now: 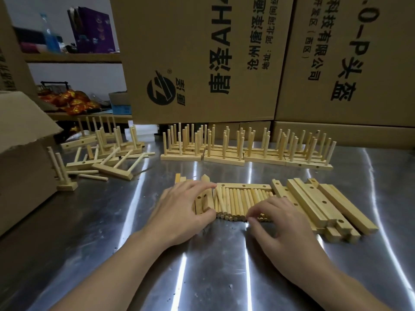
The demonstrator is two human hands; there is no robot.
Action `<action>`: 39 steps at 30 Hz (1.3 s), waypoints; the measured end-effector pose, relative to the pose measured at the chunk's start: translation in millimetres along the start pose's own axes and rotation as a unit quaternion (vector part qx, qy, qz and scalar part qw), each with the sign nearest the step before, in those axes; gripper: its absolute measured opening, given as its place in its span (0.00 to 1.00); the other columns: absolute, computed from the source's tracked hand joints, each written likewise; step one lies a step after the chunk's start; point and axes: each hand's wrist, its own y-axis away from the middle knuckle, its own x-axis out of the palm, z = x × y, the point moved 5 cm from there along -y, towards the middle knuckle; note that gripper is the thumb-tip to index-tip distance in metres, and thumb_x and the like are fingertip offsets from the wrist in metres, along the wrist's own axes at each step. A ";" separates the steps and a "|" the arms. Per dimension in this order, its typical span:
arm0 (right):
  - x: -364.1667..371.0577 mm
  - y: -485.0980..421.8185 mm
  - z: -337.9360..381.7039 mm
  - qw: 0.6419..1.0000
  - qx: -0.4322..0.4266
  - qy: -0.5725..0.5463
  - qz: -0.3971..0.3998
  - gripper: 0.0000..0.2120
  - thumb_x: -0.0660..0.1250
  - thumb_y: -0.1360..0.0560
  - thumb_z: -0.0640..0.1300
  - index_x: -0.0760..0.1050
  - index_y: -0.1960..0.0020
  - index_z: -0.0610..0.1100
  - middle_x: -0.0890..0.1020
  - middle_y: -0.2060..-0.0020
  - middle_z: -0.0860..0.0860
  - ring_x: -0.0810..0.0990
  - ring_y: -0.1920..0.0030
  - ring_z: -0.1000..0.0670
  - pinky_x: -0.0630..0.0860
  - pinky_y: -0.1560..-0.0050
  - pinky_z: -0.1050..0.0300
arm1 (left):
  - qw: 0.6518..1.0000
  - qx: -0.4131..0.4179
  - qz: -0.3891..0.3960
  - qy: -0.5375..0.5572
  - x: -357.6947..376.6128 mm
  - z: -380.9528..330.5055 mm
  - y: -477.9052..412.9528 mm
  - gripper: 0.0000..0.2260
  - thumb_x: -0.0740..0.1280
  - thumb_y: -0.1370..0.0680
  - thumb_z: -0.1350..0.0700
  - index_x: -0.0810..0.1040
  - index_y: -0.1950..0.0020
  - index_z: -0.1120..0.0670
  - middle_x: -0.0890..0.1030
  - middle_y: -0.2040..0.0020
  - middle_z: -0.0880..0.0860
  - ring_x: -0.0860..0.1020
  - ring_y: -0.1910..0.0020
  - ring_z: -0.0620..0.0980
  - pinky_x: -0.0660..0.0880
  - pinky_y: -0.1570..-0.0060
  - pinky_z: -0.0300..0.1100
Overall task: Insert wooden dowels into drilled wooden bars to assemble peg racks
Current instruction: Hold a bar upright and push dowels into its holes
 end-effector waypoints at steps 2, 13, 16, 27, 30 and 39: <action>1.5 -1.1 0.9 1.000 -0.008 0.007 0.004 0.03 0.71 0.21 0.49 0.80 0.51 0.58 0.76 0.55 0.66 0.73 0.46 0.62 0.67 0.48 0.68 | 1.000 0.003 -0.004 -0.005 -2.6 -2.8 -1.2 0.29 0.62 0.28 0.34 0.69 0.26 0.31 0.73 0.29 0.34 0.68 0.29 0.40 0.65 0.28 0.49; 3.2 0.5 -0.8 1.000 -0.014 -0.008 0.007 0.02 0.68 0.21 0.52 0.78 0.51 0.60 0.77 0.55 0.66 0.74 0.45 0.62 0.68 0.47 0.68 | 0.999 0.006 -0.040 0.000 -10.4 -8.5 1.5 0.18 0.64 0.18 0.37 0.79 0.29 0.37 0.79 0.39 0.33 0.75 0.37 0.40 0.73 0.34 0.52; 3.4 1.2 -0.9 1.000 -0.016 -0.011 0.010 0.03 0.68 0.20 0.52 0.78 0.51 0.60 0.77 0.55 0.66 0.74 0.45 0.62 0.68 0.47 0.68 | 0.997 -0.003 -0.072 0.016 -12.7 -4.2 -0.5 0.16 0.61 0.15 0.41 0.79 0.29 0.39 0.82 0.42 0.39 0.77 0.43 0.41 0.75 0.45 0.48; 4.0 1.1 -1.5 1.000 -0.012 -0.009 0.007 0.04 0.70 0.20 0.50 0.79 0.51 0.60 0.78 0.55 0.66 0.75 0.45 0.62 0.67 0.47 0.70 | 0.978 -0.055 -0.174 0.100 -21.3 -0.5 1.0 0.14 0.64 0.14 0.49 0.83 0.30 0.46 0.84 0.53 0.46 0.76 0.65 0.40 0.69 0.66 0.35; 3.8 1.4 -1.6 1.000 -0.012 -0.011 0.007 0.04 0.70 0.20 0.50 0.78 0.51 0.60 0.78 0.55 0.66 0.75 0.45 0.61 0.67 0.47 0.69 | 0.954 -0.078 -0.223 0.183 -30.3 -2.9 2.0 0.12 0.67 0.14 0.52 0.84 0.33 0.48 0.85 0.55 0.44 0.76 0.69 0.33 0.68 0.71 0.26; -9.4 1.1 -1.6 0.990 0.026 -0.104 -0.091 0.25 0.71 0.21 0.56 0.68 0.27 0.65 0.78 0.46 0.65 0.80 0.46 0.58 0.77 0.51 0.61 | 0.829 -0.203 -0.175 0.492 -32.2 -19.6 7.8 0.13 0.65 0.16 0.53 0.90 0.49 0.43 0.89 0.51 0.45 0.86 0.47 0.43 0.77 0.50 0.45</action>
